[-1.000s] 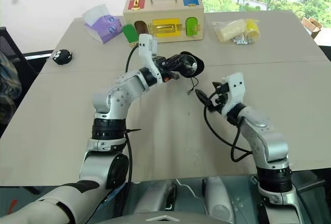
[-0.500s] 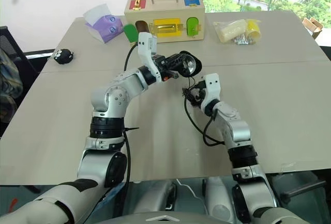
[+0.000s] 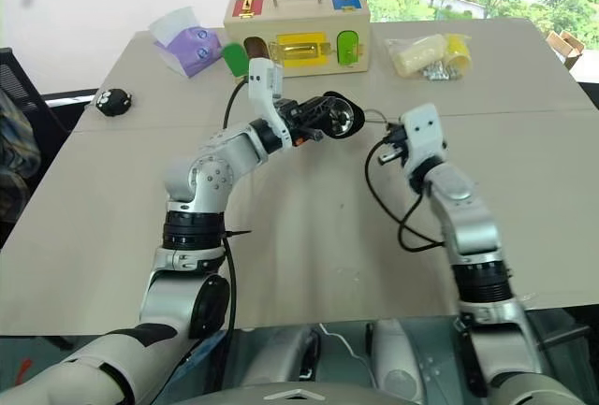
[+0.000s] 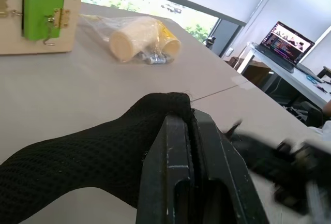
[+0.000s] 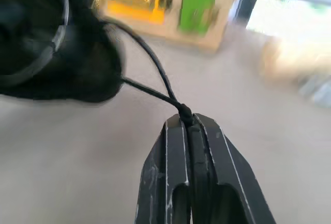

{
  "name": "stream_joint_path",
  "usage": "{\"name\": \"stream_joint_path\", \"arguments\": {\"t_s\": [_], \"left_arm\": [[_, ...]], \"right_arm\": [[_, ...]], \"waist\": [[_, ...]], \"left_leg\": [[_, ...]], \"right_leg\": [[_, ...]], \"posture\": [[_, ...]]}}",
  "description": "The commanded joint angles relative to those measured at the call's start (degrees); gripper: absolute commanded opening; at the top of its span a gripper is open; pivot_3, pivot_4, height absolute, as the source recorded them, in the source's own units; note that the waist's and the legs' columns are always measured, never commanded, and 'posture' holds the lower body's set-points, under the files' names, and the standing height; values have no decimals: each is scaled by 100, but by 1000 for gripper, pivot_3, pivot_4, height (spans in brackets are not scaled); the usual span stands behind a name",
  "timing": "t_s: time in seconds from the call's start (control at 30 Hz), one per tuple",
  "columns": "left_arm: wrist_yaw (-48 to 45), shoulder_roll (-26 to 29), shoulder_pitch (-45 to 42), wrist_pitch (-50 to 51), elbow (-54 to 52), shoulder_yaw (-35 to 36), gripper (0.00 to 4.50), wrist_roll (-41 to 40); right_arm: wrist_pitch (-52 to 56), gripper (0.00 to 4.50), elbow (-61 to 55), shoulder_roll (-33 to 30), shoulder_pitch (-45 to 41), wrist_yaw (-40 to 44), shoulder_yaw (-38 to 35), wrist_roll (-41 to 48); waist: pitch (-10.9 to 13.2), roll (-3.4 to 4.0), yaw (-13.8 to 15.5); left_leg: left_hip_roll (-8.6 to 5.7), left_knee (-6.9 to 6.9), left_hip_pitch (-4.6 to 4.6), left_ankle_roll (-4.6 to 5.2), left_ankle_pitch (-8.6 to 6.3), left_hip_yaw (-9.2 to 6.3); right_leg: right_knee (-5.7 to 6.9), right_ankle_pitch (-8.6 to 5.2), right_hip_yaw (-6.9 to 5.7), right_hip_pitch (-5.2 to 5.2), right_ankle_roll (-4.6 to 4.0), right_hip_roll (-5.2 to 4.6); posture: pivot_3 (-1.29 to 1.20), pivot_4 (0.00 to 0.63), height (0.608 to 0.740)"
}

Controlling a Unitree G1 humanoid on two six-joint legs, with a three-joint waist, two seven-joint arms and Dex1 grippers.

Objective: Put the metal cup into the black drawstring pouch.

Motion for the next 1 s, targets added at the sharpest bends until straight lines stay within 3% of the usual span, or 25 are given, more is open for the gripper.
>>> {"name": "stream_joint_path", "arguments": {"t_s": [0.03,0.23,0.33,0.5,0.57,0.6,0.87,0.97,1.0], "left_arm": [[38,-38,-17,-116,-113,53,0,-82],[-24,-215,25,-254,-164,98,0,-213],[-165,-282,34,-284,-264,309,872,-518],[-210,-331,18,-349,-320,402,3136,-753],[-105,-370,-24,-416,-240,459,4150,-768],[-88,-379,-35,-428,-214,469,4431,-778],[-68,-119,-4,-517,-73,451,4431,-635],[-96,106,-8,-607,97,472,4431,-531],[-90,164,-11,-645,151,456,4495,-498]], "right_arm": [[141,114,-942,-281,-1069,-28,-338,22],[51,114,-923,-385,-1870,-85,-366,-111],[70,0,-946,-284,-2004,-71,-313,-63],[184,0,-949,-138,-1966,-1,-253,79],[472,0,-974,-26,-1546,165,-260,379],[536,0,-973,2,-1400,207,-263,447],[999,0,-688,-134,113,485,-124,556],[1235,0,-337,153,339,332,-319,756],[1178,258,-195,248,361,263,-357,749]], "waist": [[0,0,-7],[-8,-14,48],[-7,-14,51],[-8,-14,38],[-8,-16,39],[-9,-16,40],[-9,-17,50],[-9,-16,6],[-8,-15,6]], "left_leg": [[1,0,2,0,0,3],[2,-2,0,-1,0,-11],[-6,3,-10,1,0,-10],[1,0,-10,0,1,-18],[1,1,-9,0,1,-17],[1,2,-8,0,1,-17],[-2,1,-9,0,1,-17],[2,-2,-3,0,1,-15],[3,-2,2,-1,1,-8]], "right_leg": [[3,0,3,-2,0,0],[-7,0,-10,6,-1,-19],[-10,0,-9,2,0,-22],[-8,0,-16,0,-1,-21],[-9,0,-15,1,-1,-22],[-10,0,-15,3,-1,-22],[-9,0,-15,2,0,-21],[-5,0,-13,2,-1,-19],[0,0,-5,2,-1,-17]], "posture": [[0,150,710],[0,150,710],[0,150,710],[0,150,710],[0,150,710],[0,150,710],[0,150,710],[0,150,710],[0,150,710]]}}
